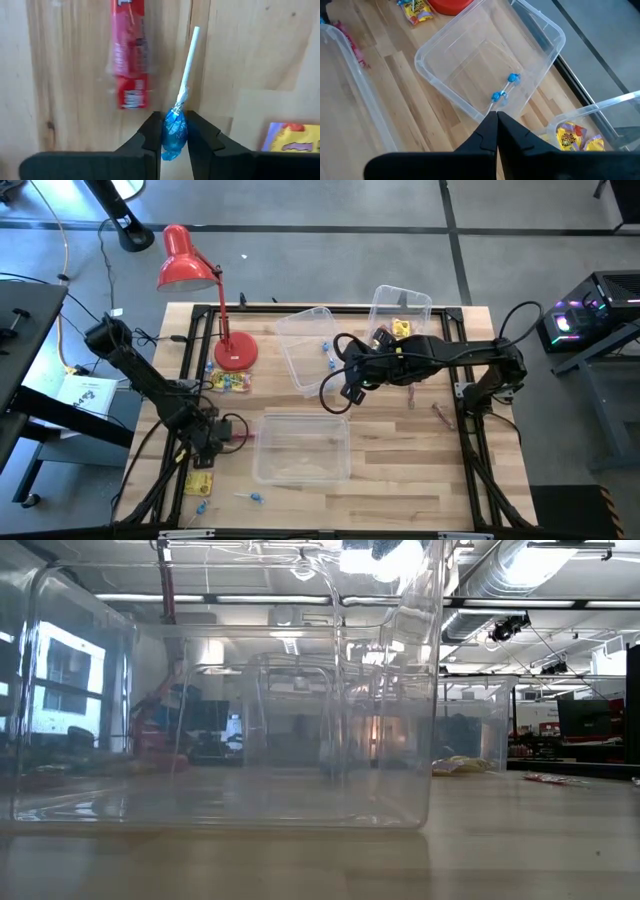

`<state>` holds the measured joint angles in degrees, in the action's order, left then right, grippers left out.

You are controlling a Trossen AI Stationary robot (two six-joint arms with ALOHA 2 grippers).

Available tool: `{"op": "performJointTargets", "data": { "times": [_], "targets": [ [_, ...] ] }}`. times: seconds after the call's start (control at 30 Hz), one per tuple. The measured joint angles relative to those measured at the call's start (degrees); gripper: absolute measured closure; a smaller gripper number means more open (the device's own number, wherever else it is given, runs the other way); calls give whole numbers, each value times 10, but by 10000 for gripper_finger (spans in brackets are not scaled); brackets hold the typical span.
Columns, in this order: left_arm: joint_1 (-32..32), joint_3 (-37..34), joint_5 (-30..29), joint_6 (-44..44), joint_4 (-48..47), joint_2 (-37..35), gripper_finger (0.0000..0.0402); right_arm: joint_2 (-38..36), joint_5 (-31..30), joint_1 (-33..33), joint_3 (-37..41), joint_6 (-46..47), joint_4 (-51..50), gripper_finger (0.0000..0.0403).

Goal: Sort candy
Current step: Put the blue lollipop into the top left transparent bin

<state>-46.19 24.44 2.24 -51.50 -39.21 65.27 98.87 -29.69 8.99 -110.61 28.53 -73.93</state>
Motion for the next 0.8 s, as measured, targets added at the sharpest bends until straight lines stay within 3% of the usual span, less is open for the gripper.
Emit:
{"op": "performJointTargets", "data": {
  "times": [0.1, 0.23, 0.33, 0.4, 0.47, 0.6, 0.7, 0.8],
  "targets": [
    [-1, 27, 38, 0, -4, -4, 356, 0, 0, 0, 0, 0, -2, 403],
    [-6, 90, 115, 81, 3, -41, 356, 0, 1, 0, 0, -3, -4, 403],
    [-8, 137, 125, 106, -7, -78, 356, 0, 1, 0, 0, -3, -6, 403],
    [2, 166, 66, 127, -22, -102, 356, 0, -1, 0, 0, -2, -7, 403],
    [26, 187, -30, 152, -46, -118, 356, 0, -8, 0, 0, -1, -8, 403],
    [116, 225, -176, 184, -101, -128, 356, 0, -17, 0, 0, -1, -9, 403],
    [194, 241, -250, 226, -106, -125, 356, 0, -17, 0, 0, 0, -9, 403],
    [276, 249, -287, 297, -22, -115, 356, 0, -17, -1, 0, 11, -8, 403]
  ]
}}
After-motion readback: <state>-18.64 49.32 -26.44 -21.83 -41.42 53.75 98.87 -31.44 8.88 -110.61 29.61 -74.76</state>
